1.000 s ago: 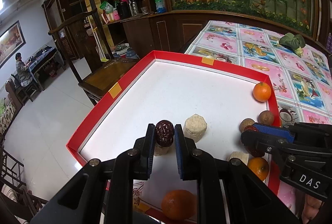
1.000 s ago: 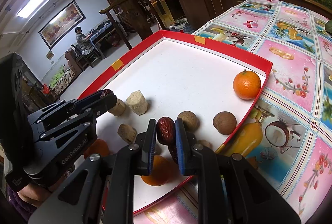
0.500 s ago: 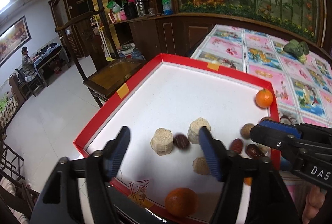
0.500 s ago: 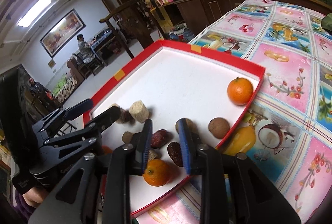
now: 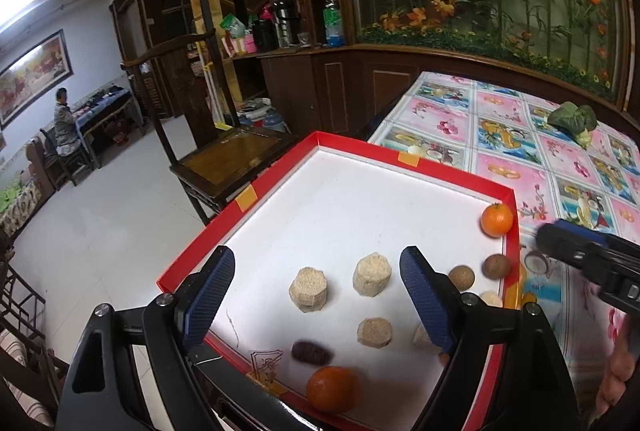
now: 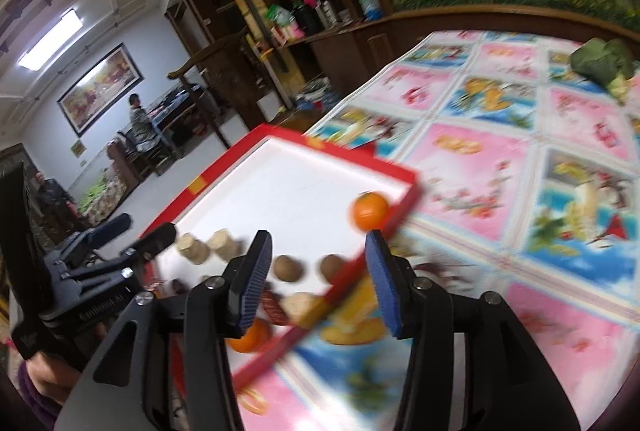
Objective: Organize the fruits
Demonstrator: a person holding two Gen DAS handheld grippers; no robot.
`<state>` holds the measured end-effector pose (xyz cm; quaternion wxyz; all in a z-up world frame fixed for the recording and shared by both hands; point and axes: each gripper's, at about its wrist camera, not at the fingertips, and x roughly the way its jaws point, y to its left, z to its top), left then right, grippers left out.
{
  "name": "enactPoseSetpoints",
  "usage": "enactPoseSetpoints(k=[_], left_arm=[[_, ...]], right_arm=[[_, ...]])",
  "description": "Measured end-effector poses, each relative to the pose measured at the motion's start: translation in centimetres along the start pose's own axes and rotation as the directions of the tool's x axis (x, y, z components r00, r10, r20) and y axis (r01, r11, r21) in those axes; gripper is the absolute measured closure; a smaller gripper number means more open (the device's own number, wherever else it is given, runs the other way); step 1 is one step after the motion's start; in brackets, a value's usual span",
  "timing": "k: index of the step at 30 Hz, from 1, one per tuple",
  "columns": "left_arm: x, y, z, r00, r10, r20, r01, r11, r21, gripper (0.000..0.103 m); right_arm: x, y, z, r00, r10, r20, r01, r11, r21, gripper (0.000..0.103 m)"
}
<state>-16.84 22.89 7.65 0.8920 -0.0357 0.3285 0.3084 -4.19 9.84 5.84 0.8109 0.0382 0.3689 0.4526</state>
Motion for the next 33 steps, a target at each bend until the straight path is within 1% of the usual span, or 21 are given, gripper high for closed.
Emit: enactPoseSetpoints(k=[1, 3, 5, 7, 11, 15, 18, 22, 29, 33], left_arm=[[-0.1, -0.3, 0.1, 1.000, 0.008, 0.004, -0.008, 1.000, 0.004, 0.015], [-0.3, -1.2, 0.4, 0.999, 0.033, 0.011, -0.033, 0.999, 0.017, 0.013], [-0.5, -2.0, 0.5, 0.998, 0.057, 0.016, -0.057, 0.998, 0.031, 0.011], [-0.8, -3.0, 0.8, 0.997, 0.068, 0.025, -0.069, 0.996, 0.049, 0.001], [-1.6, -4.8, 1.3, 0.998, 0.049, 0.049, -0.052, 0.996, 0.070, 0.001], [-2.3, -6.5, 1.9, 0.998, 0.023, 0.062, -0.028, 0.996, 0.086, 0.001], [-2.8, -7.7, 2.2, 0.998, 0.002, 0.068, -0.009, 0.995, 0.102, 0.001], [-3.6, -9.3, 2.4, 0.997, -0.024, 0.080, 0.013, 0.992, 0.128, 0.001], [-4.8, -10.5, 2.6, 0.994, -0.054, 0.092, 0.042, 0.990, 0.132, 0.001], [-5.4, -11.0, 2.7, 0.993, -0.066, 0.100, 0.053, 0.990, 0.128, 0.001]], right_arm=[[-0.6, -0.6, 0.0, 1.000, -0.020, 0.012, 0.020, 1.000, -0.005, 0.045], [-1.9, -1.9, 0.0, 0.998, -0.053, 0.034, 0.054, 0.999, -0.008, 0.042], [-3.0, -3.1, -0.1, 0.996, -0.077, 0.049, 0.077, 0.997, -0.006, 0.042], [-4.2, -4.3, -0.1, 0.993, -0.103, 0.063, 0.104, 0.995, -0.001, 0.040], [-6.2, -6.5, -0.1, 0.986, -0.144, 0.080, 0.144, 0.990, 0.008, 0.039], [-7.8, -7.7, -0.3, 0.982, -0.169, 0.089, 0.169, 0.986, 0.009, 0.036], [-8.9, -7.7, -0.4, 0.976, -0.187, 0.110, 0.189, 0.982, -0.010, 0.034], [-10.2, -7.4, -0.4, 0.970, -0.192, 0.149, 0.199, 0.980, -0.031, 0.027], [-11.4, -6.6, -0.5, 0.962, -0.195, 0.193, 0.210, 0.976, -0.060, 0.022], [-12.0, -6.3, -0.6, 0.958, -0.189, 0.215, 0.207, 0.976, -0.067, 0.022]])
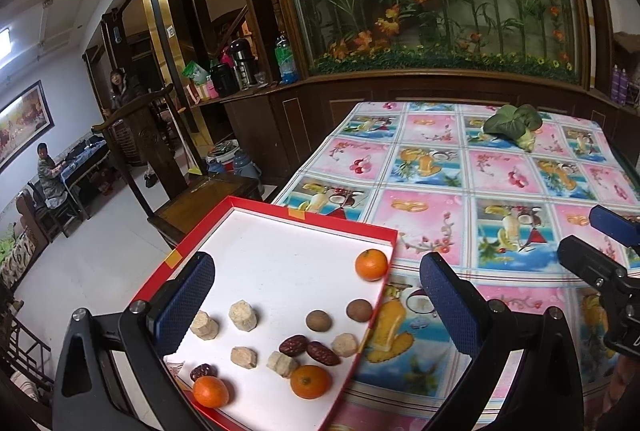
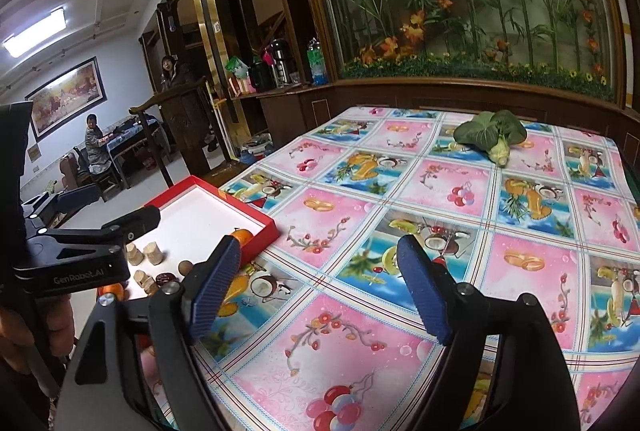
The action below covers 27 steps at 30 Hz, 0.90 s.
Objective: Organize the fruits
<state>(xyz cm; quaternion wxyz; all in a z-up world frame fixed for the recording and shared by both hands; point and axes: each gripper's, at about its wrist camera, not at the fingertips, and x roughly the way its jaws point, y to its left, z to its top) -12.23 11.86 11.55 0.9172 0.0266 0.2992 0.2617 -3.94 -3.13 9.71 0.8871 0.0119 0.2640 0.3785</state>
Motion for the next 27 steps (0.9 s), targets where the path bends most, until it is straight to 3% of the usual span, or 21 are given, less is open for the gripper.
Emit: enactPoseSetpoints(k=[12, 21, 27], left_arm=[[-2.7, 1.3, -0.4, 0.999, -0.033, 0.033, 0.035, 0.997, -0.064, 0.001], [-5.6, 3.8, -0.7, 0.991, 0.005, 0.136, 0.007, 0.996, -0.085, 0.001], [-6.7, 7.0, -0.7, 0.982, 0.070, 0.177, -0.041, 0.986, -0.163, 0.000]], right_arm=[[-2.0, 1.4, -0.2, 0.995, 0.027, 0.096, -0.024, 0.999, -0.025, 0.016], [-1.9, 4.9, -1.1, 0.991, -0.011, 0.134, 0.020, 0.997, -0.068, 0.000], [-2.2, 7.6, -0.7, 0.982, -0.008, 0.188, 0.027, 0.995, -0.094, 0.000]])
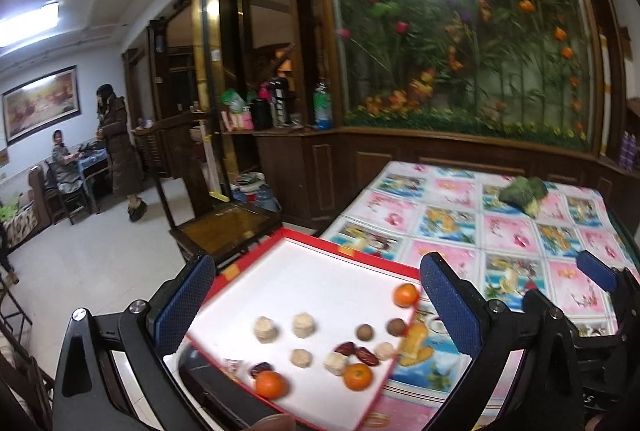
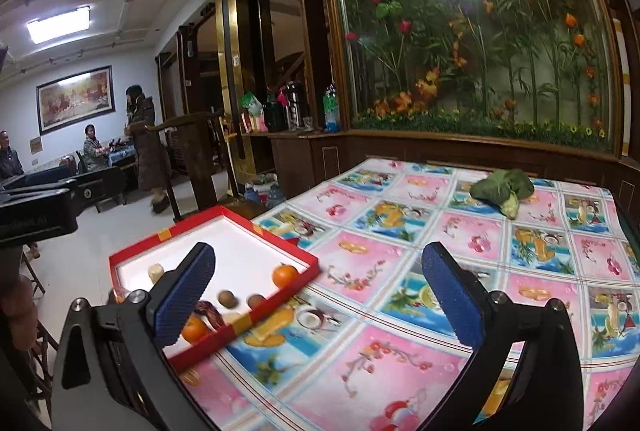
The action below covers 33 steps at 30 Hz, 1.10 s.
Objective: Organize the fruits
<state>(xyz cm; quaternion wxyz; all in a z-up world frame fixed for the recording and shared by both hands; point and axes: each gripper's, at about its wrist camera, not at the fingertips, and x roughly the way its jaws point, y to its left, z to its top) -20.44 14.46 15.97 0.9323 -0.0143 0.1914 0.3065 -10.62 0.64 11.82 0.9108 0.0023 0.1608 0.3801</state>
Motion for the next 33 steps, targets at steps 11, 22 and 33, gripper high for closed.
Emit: enactPoseSetpoints(k=[11, 22, 33], left_arm=[[0.7, 3.3, -1.1, 0.998, 0.069, 0.011, -0.069, 0.997, -0.018, 0.000], [0.9, 5.3, -1.3, 0.998, 0.065, 0.012, -0.064, 0.996, -0.056, 0.000], [1.3, 6.1, -1.7, 0.997, 0.072, -0.013, -0.073, 0.996, -0.059, 0.000]], right_arm=[[-0.5, 2.2, 0.3, 0.998, 0.001, 0.066, 0.000, 1.000, -0.014, 0.000], [0.6, 5.0, 0.3, 0.999, 0.041, 0.033, -0.039, 0.998, -0.055, 0.000], [1.2, 7.3, -0.3, 0.999, 0.045, 0.011, -0.044, 0.995, -0.095, 0.000]])
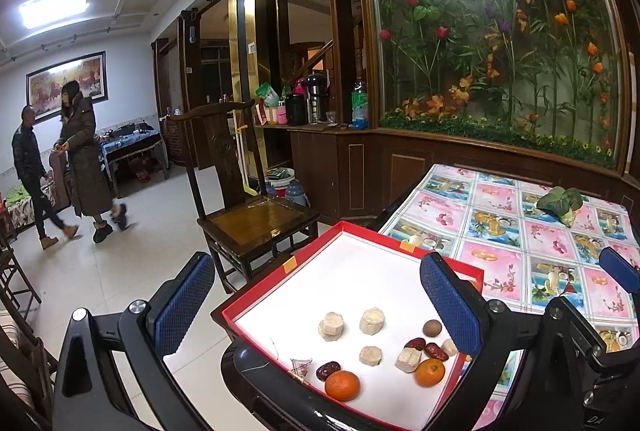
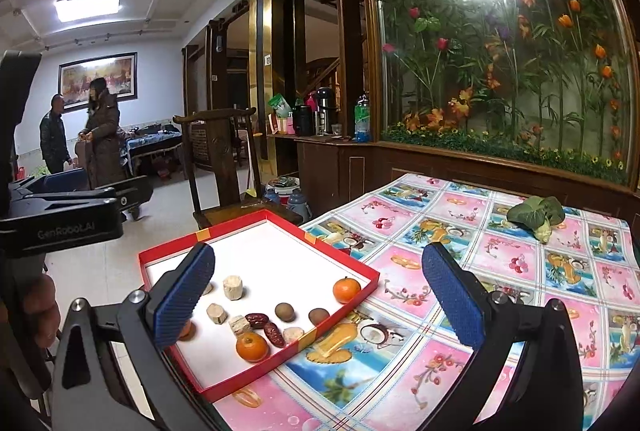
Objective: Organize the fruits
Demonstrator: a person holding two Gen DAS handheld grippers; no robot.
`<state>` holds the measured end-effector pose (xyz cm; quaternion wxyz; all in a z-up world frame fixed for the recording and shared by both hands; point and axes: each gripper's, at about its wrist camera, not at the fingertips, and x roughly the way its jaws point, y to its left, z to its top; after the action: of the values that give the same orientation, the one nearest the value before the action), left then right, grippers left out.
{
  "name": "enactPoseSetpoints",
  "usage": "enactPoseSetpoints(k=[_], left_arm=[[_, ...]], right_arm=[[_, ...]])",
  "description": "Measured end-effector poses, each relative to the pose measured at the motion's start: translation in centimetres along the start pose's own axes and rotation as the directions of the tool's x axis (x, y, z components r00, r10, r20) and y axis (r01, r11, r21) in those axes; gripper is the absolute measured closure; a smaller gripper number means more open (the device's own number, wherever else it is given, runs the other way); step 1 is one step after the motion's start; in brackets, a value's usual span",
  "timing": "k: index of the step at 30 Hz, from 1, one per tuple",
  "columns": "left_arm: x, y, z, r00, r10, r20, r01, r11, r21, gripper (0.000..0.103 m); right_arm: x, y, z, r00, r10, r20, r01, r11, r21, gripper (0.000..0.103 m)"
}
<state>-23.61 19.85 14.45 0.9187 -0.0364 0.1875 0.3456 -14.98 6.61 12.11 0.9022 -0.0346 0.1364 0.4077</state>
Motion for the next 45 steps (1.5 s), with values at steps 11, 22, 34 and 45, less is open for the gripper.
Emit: enactPoseSetpoints(k=[11, 22, 34, 45], left_arm=[[0.1, 0.4, -1.3, 0.999, 0.015, -0.037, -0.014, 1.000, 0.018, 0.000], [0.6, 1.3, -1.6, 0.998, 0.029, -0.055, -0.028, 1.000, 0.004, 0.000], [2.0, 1.0, -2.3, 0.995, 0.007, -0.104, -0.005, 1.000, 0.017, 0.000], [3.2, 0.9, -2.9, 0.989, 0.003, -0.145, 0.001, 1.000, 0.030, 0.000]], right_arm=[[0.2, 0.4, -0.4, 0.999, 0.010, -0.044, -0.009, 1.000, 0.023, 0.000], [0.7, 1.1, -0.4, 0.998, 0.016, -0.055, -0.015, 1.000, 0.012, 0.000], [2.0, 1.0, -0.8, 0.996, 0.005, -0.094, -0.003, 1.000, 0.025, 0.000], [3.1, 0.6, -1.3, 0.993, 0.011, -0.121, -0.006, 0.999, 0.038, 0.000]])
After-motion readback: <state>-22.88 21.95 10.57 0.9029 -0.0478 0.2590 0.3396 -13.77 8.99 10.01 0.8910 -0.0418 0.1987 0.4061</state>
